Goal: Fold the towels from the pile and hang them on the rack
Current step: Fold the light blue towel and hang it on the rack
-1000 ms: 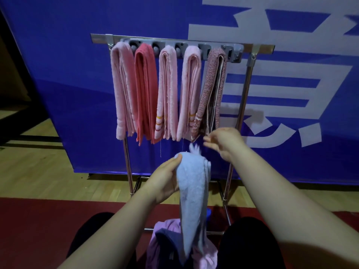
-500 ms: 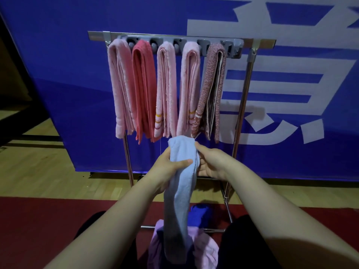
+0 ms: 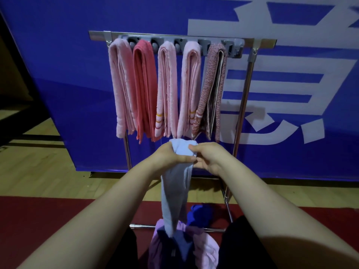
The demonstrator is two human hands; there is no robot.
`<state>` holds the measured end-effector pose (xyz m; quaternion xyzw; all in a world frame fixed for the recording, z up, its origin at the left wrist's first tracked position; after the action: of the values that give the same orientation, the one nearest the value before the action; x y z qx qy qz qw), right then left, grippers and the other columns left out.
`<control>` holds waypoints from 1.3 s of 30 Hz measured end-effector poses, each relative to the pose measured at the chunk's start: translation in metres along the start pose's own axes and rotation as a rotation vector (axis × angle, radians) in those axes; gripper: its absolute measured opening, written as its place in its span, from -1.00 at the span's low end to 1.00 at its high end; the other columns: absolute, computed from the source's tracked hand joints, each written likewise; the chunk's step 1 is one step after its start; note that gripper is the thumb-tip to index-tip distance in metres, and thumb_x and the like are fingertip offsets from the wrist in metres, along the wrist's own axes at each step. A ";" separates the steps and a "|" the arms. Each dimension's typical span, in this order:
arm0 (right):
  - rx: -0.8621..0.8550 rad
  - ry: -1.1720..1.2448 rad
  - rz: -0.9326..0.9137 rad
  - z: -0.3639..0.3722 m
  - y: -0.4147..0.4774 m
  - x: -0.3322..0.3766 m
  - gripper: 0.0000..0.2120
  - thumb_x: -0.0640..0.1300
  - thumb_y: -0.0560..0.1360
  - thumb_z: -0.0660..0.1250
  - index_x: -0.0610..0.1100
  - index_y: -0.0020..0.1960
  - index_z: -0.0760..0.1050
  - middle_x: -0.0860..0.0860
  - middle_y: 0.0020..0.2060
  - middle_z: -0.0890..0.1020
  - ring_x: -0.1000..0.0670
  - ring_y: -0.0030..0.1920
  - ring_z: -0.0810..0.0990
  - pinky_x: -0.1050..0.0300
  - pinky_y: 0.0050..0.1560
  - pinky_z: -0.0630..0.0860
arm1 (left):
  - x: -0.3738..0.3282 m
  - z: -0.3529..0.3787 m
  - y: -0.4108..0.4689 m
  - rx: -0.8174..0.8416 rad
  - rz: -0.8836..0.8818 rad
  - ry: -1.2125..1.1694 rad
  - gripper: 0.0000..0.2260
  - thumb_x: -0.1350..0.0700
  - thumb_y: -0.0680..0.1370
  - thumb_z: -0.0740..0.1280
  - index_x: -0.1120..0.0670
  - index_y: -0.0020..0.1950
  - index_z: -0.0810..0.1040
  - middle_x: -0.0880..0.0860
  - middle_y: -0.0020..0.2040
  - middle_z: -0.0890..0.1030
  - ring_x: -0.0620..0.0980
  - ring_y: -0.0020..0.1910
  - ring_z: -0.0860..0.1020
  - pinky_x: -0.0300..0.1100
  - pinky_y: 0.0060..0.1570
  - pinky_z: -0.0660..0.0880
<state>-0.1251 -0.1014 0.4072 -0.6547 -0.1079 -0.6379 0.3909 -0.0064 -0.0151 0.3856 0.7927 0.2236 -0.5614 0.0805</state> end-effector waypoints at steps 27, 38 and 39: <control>0.034 0.853 -0.056 0.010 -0.019 0.047 -0.57 -0.37 0.60 -0.07 -0.46 0.43 0.23 -0.38 0.36 0.39 -0.37 0.37 0.37 -0.29 0.34 0.30 | -0.052 0.011 0.002 -0.688 0.394 0.506 -0.90 0.22 0.55 0.23 0.15 0.05 0.38 0.13 0.01 0.42 0.18 -0.11 0.46 0.02 -0.33 0.36; -0.201 -0.083 -0.254 -0.005 -0.025 0.041 -0.80 -0.43 0.44 0.34 -0.19 -0.02 0.48 -0.13 -0.19 0.58 -0.06 -0.23 0.60 0.05 -0.28 0.63 | -0.085 0.009 0.005 -0.622 0.488 0.516 -0.85 0.27 0.49 0.24 0.18 0.05 0.41 0.16 0.03 0.47 0.18 -0.04 0.44 0.08 -0.11 0.42; -0.281 -0.259 -0.356 -0.009 -0.026 0.042 -0.77 -0.37 0.40 0.41 -0.15 -0.03 0.45 -0.11 -0.15 0.57 -0.07 -0.19 0.60 0.02 -0.24 0.62 | -0.087 0.010 0.005 -0.609 0.498 0.524 -0.85 0.27 0.48 0.25 0.17 0.04 0.41 0.15 0.02 0.48 0.16 -0.05 0.45 0.06 -0.10 0.42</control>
<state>-0.1418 -0.1052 0.4540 -0.7496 -0.1810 -0.6161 0.1602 -0.0366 -0.0462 0.4619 0.8774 0.1940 -0.2150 0.3824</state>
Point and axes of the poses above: each hand's wrist, its own y-axis towards the middle knuckle, its own z-axis out of the palm, x = y × z, the point moved 2 cm from there along y, towards the middle knuckle
